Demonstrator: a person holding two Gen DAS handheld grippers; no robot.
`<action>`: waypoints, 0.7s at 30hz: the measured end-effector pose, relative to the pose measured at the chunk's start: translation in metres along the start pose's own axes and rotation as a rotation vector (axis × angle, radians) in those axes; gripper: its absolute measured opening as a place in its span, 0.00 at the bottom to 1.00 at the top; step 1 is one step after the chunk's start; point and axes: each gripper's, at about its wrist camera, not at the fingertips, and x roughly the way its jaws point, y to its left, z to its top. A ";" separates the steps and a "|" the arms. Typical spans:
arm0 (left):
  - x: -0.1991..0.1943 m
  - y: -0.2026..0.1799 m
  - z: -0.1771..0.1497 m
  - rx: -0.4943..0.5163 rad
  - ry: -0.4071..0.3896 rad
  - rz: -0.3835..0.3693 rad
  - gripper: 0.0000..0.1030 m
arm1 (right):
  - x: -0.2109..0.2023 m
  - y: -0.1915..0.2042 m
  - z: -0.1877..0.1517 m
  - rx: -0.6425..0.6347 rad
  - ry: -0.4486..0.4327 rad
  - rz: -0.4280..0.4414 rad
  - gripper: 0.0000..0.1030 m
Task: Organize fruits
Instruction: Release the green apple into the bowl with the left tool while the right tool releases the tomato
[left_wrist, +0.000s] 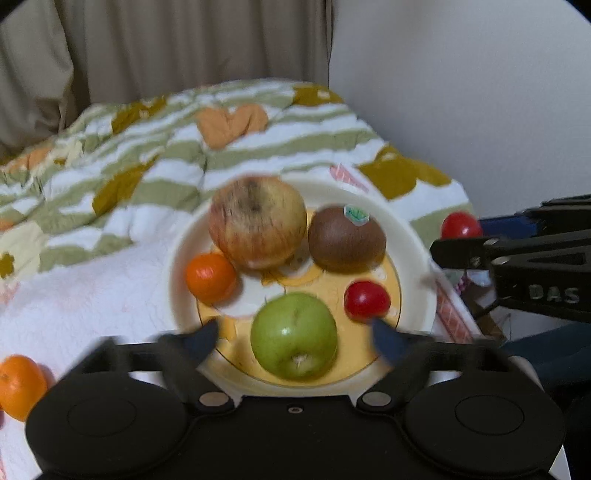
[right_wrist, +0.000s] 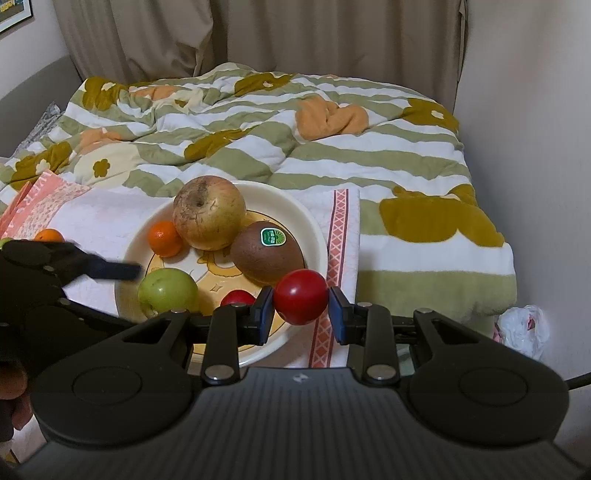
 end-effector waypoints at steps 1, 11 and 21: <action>-0.005 0.000 0.001 0.004 -0.018 0.006 0.99 | -0.001 -0.001 0.001 0.000 -0.002 0.000 0.45; -0.040 0.018 -0.006 -0.040 -0.050 0.066 0.99 | 0.004 0.011 0.009 -0.021 0.000 0.043 0.45; -0.070 0.036 -0.019 -0.136 -0.085 0.085 0.99 | 0.028 0.041 0.013 -0.052 0.021 0.114 0.45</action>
